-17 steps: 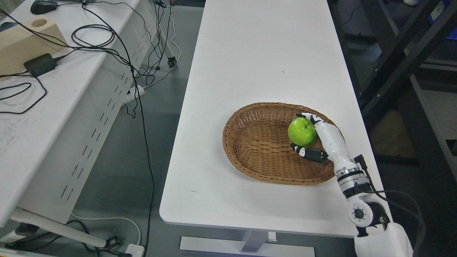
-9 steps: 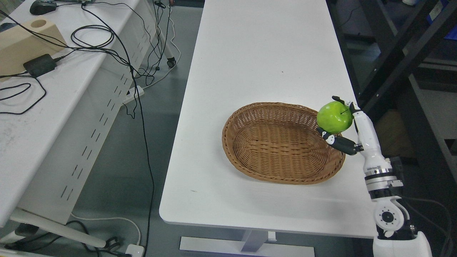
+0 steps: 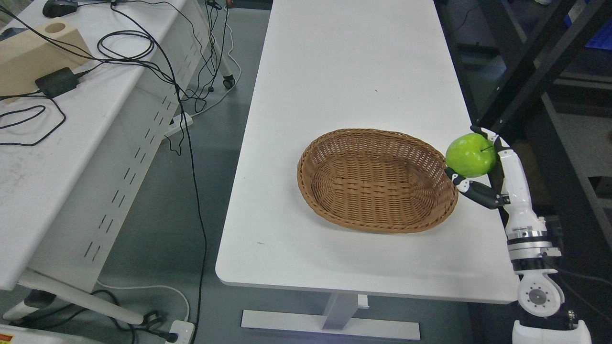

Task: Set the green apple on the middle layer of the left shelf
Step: 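Close the right hand on the green apple and lift it out, then carry the green apple in the right hand while turning toward the shelf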

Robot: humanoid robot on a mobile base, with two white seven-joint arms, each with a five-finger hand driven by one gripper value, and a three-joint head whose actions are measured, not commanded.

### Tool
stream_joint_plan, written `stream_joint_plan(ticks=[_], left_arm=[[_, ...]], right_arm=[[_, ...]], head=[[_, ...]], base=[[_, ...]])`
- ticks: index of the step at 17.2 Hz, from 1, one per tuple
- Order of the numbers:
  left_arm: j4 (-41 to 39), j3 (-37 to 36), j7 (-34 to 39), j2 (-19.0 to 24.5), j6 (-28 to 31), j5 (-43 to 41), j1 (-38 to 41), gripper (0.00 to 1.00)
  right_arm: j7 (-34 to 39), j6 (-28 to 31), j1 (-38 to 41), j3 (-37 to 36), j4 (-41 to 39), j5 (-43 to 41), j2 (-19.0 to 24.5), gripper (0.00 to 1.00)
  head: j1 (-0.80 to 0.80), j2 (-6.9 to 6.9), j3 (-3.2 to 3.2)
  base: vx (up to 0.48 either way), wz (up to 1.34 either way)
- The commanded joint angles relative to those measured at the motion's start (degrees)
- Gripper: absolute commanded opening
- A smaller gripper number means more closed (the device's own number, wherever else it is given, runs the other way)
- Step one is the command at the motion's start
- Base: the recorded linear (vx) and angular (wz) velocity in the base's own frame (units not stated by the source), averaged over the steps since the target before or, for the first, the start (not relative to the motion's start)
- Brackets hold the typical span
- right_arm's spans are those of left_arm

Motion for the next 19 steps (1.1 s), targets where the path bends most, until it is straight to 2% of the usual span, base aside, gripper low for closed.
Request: stream_joint_plan(ticks=[1, 19], left_arm=[[0.0, 0.0, 0.0, 1.0, 0.0, 0.0, -1.2, 1.00], [0.0, 0.0, 0.0, 1.0, 0.0, 0.0, -1.2, 1.00]], right_arm=[[0.1, 0.0, -0.6, -2.5, -1.1, -0.5, 0.1, 0.00], [0.7, -0.1, 1.8, 1.7, -1.0, -0.4, 0.0, 0.00]], head=[[0.00, 0.00, 0.00], [0.00, 0.00, 0.00]], base=[[-0.124, 0.00], [-0.198, -0.04]])
